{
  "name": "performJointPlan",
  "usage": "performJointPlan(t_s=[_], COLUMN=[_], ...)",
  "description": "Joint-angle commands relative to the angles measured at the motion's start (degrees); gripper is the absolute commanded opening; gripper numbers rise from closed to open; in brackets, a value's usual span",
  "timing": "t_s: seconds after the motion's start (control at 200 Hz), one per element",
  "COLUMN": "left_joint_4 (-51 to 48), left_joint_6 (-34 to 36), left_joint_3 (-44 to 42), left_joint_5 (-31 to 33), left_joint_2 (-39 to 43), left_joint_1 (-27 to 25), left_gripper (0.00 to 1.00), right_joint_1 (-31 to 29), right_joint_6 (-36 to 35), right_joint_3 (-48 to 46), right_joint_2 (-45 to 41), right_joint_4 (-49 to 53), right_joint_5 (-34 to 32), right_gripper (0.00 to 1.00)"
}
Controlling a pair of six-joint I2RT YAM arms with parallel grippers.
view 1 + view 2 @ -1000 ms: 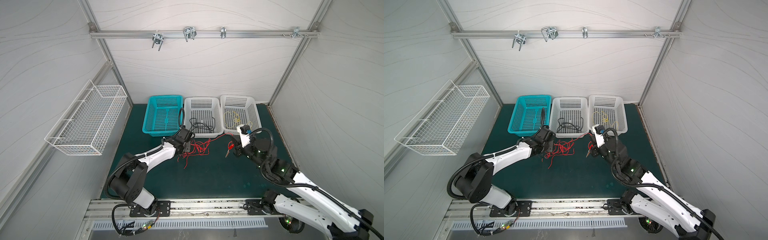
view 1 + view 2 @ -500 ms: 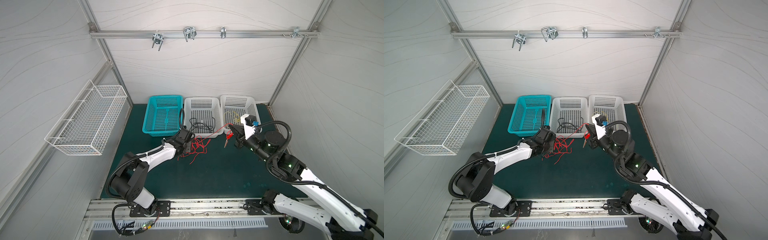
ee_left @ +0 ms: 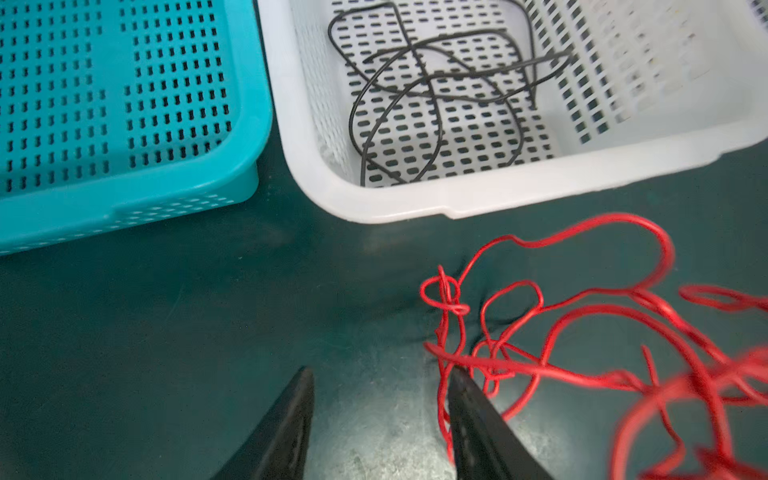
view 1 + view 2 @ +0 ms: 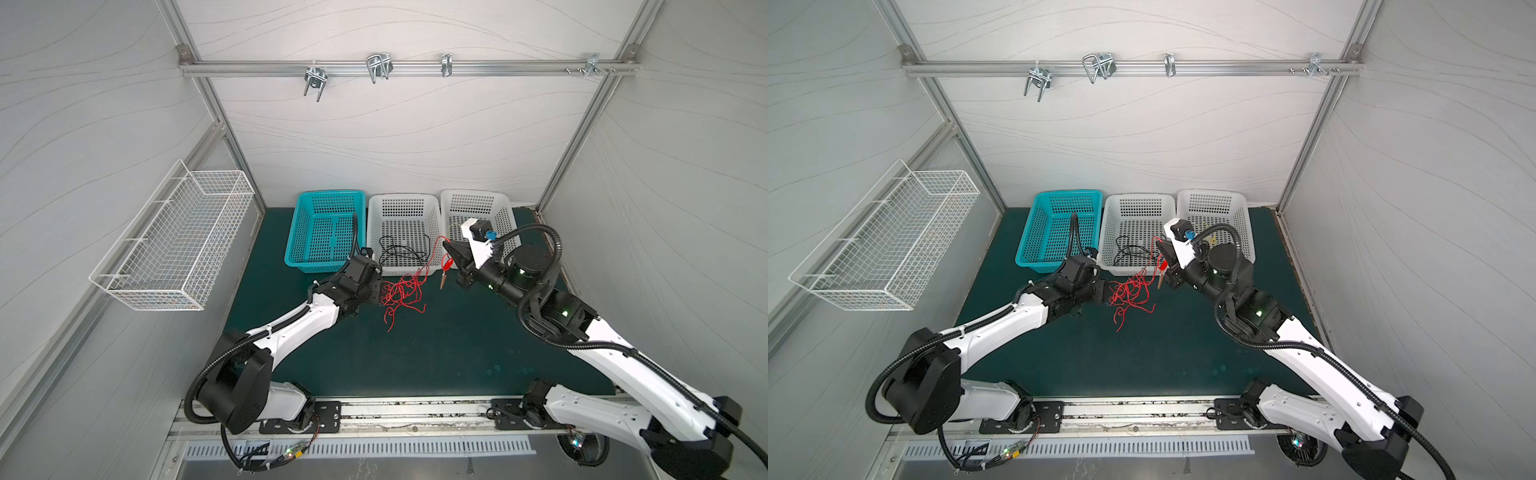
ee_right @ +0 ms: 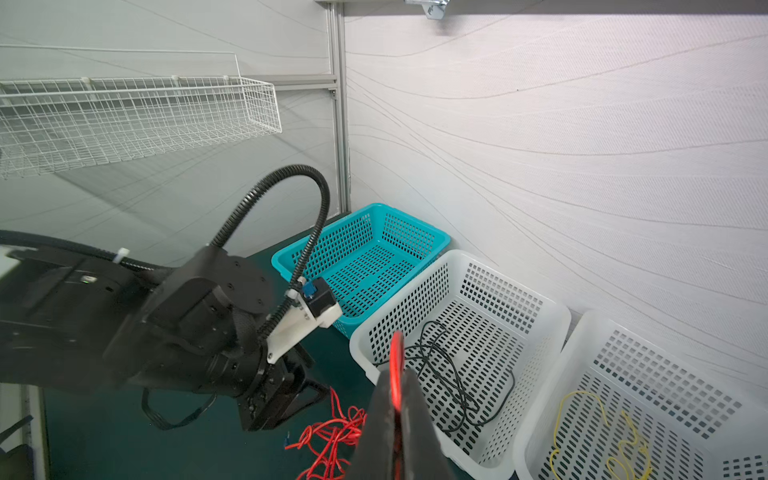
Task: Untangle the cables
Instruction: 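Lift the red tangle with the left gripper while the right holds its wire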
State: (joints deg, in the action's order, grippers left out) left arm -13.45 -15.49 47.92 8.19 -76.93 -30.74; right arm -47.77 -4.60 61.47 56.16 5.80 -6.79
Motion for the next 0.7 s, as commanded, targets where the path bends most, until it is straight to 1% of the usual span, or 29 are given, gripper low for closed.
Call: performJointPlan(t_s=[0.0,0.22,0.36,0.475,0.6,0.695], left_joint_4=[2.3,5.9,9.1,10.3,10.7,12.7], left_joint_6=[1.8,4.3,5.8,9.3,13.1,14.1], left_joint_3=[0.5,1.5,2.5,4.8,8.1,9.1], left_joint_5=[-2.9,-12.5,-17.1,-18.5,-19.2,-20.4], left_joint_2=[3.4,8.6,9.1,7.6,5.3,4.0], left_joint_1=[0.3,0.0,-1.1,-4.1,-7.5,-8.2], left_gripper=[0.56,0.64,0.67,0.68,0.68,0.68], right_joint_1=[-0.2,-0.2,-0.2,-0.2,-0.2,-0.2], right_joint_6=[-2.0,-2.2,-1.9,-1.4,-1.2,-1.1], right_joint_3=[1.6,2.1,2.3,2.8,3.2,3.1], right_joint_2=[0.9,3.0,4.0,4.5,4.6,3.8], right_joint_4=[0.9,0.5,-0.1,-0.7,-1.0,-1.1], right_joint_5=[0.0,2.6,7.3,11.4,14.2,16.0], right_gripper=[0.0,0.0,0.0,0.0,0.0,0.0])
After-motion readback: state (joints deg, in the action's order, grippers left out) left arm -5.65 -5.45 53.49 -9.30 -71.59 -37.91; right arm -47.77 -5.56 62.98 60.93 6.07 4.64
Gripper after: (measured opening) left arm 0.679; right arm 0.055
